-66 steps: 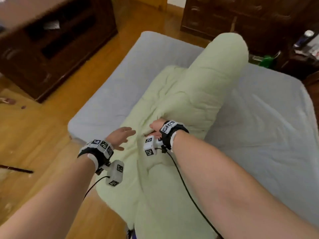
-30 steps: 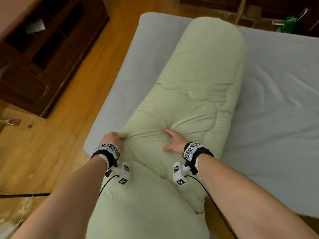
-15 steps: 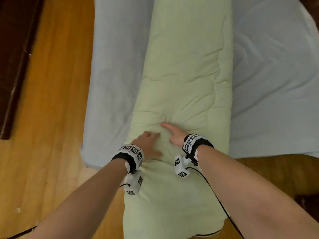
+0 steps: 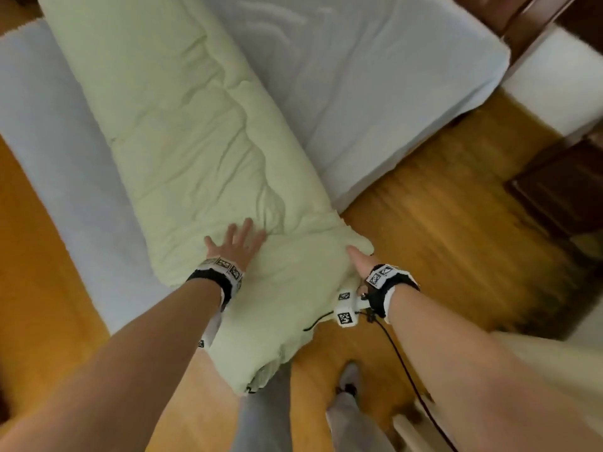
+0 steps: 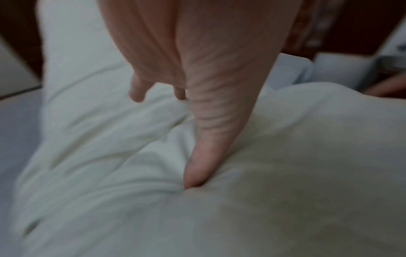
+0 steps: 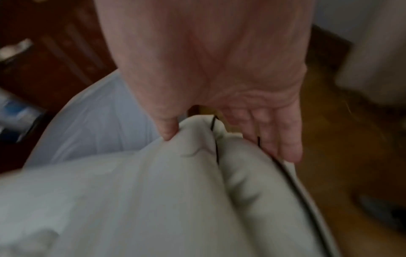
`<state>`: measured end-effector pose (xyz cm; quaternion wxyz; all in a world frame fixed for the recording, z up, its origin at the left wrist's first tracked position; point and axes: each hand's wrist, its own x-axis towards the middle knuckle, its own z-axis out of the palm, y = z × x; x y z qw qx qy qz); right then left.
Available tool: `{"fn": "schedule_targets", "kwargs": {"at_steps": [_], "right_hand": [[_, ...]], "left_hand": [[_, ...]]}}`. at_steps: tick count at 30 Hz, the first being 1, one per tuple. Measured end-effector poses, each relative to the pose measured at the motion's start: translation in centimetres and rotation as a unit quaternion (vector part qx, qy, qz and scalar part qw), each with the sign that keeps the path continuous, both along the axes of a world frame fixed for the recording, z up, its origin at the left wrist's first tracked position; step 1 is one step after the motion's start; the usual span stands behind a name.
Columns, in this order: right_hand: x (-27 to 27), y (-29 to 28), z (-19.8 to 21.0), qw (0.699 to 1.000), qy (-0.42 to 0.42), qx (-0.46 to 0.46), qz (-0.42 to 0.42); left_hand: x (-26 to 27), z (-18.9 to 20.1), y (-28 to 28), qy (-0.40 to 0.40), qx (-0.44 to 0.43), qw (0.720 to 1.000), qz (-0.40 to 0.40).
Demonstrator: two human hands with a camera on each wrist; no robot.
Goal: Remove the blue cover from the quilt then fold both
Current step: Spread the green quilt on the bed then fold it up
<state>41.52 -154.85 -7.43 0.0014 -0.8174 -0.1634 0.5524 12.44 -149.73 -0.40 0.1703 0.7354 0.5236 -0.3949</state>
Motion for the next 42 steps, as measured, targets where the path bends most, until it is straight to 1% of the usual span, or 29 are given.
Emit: {"fn": "schedule_targets", "kwargs": {"at_steps": [1,2,3,4,6,7,8,10,11,12,13,14,15,16,17,19,21,22,24,26,27,29,30,31,33,35,36,38,42], "right_hand": [[-0.2,-0.2,-0.4,0.999,0.021,0.015,-0.034],[-0.2,-0.2,-1.3,0.997,0.023,0.038,-0.057],[-0.7,-0.2,-0.9,0.996,0.031,0.052,-0.063],[-1.1,-0.1,-0.1,0.994,0.037,0.07,-0.071],[-1.0,-0.5,-0.5,0.985,0.053,0.128,-0.101],[-0.7,-1.3,-0.6,0.983,0.046,0.137,-0.115],[-0.4,-2.6,-0.8,0.982,0.043,0.13,-0.128],[-0.2,-6.3,-0.3,0.97,0.032,0.128,-0.204],[-0.4,-8.6,-1.0,0.965,0.042,0.145,-0.215],[-0.9,-11.0,-1.7,0.965,0.064,0.131,-0.217],[-1.6,-13.4,-1.4,0.965,0.095,0.113,-0.216],[-2.2,-14.5,-1.4,0.944,0.147,0.115,-0.271],[-3.0,-15.5,-0.9,0.928,0.146,0.1,-0.327],[-3.7,-16.0,-1.1,0.933,0.102,0.112,-0.325],[-4.3,-16.3,-0.7,0.937,0.089,0.09,-0.326],[-4.8,-16.8,-0.9,0.955,0.096,0.065,-0.274],[-5.2,-17.0,-0.5,0.951,0.108,0.047,-0.287],[-5.4,-16.7,-0.4,0.957,0.09,0.041,-0.274],[-5.7,-15.7,-0.3,0.981,0.056,0.038,-0.184],[-5.5,-14.8,0.6,0.995,0.023,0.042,-0.082],[-5.6,-14.4,1.4,0.998,0.01,0.042,-0.039],[-5.7,-13.6,2.9,0.999,-0.004,0.018,0.048],[-6.0,-13.2,4.2,0.996,-0.009,0.005,0.086],[-6.3,-12.5,5.4,0.993,-0.019,0.006,0.113],[-7.1,-10.7,8.2,0.989,-0.036,0.039,0.136],[-8.2,-8.7,11.4,0.984,-0.012,0.092,0.152],[-8.8,-7.5,13.0,0.98,0.005,0.117,0.163],[-9.8,-5.1,16.0,0.97,0.027,0.16,0.18],[-11.6,-0.1,19.7,0.949,0.029,0.218,0.225]], "left_hand": [[1.3,0.2,-0.1,0.007,-0.017,0.999,-0.034],[2.4,0.1,-0.1,0.019,-0.037,0.998,-0.047],[3.3,-0.1,0.1,0.034,-0.051,0.997,-0.05],[3.8,-0.2,0.2,0.043,-0.054,0.996,-0.052],[4.3,-0.7,1.1,0.06,-0.031,0.995,-0.07],[4.4,-1.1,1.7,0.067,-0.024,0.995,-0.074],[4.3,-1.6,2.2,0.064,-0.02,0.995,-0.071],[4.2,-2.4,3.2,0.058,-0.02,0.996,-0.065],[4.3,-2.7,3.6,0.06,-0.017,0.995,-0.073],[4.4,-3.1,3.9,0.058,-0.017,0.995,-0.081],[4.5,-3.6,4.0,0.055,-0.023,0.994,-0.093],[4.7,-4.0,4.0,0.061,-0.037,0.992,-0.102],[4.7,-4.7,4.0,0.065,-0.05,0.992,-0.101],[4.7,-5.1,3.6,0.066,-0.059,0.991,-0.098],[4.6,-5.3,3.1,0.062,-0.06,0.992,-0.095],[4.5,-5.6,1.9,0.047,-0.043,0.995,-0.073],[4.3,-5.0,0.7,0.017,-0.026,0.998,-0.047],[4.2,-4.6,0.2,-0.006,-0.013,0.999,-0.032],[3.6,-2.9,-1.4,-0.036,-0.002,0.999,-0.025],[1.8,-2.4,-3.4,-0.047,-0.029,0.998,-0.021],[0.2,-2.9,-4.5,-0.028,-0.049,0.998,-0.015],[-3.5,-4.9,-6.1,0.027,-0.07,0.997,0.036],[-4.9,-4.8,-6.6,0.031,-0.084,0.995,0.049],[-5.5,-3.0,-7.0,0.014,-0.081,0.994,0.076],[-5.3,3.5,-7.4,-0.03,-0.042,0.991,0.122],[-5.5,8.2,-6.4,-0.078,0.012,0.983,0.165],[-5.8,9.7,-5.5,-0.105,0.046,0.976,0.185],[-6.7,12.6,-3.8,-0.149,0.088,0.957,0.234],[-8.6,16.5,-0.6,-0.204,0.135,0.925,0.291]]}}
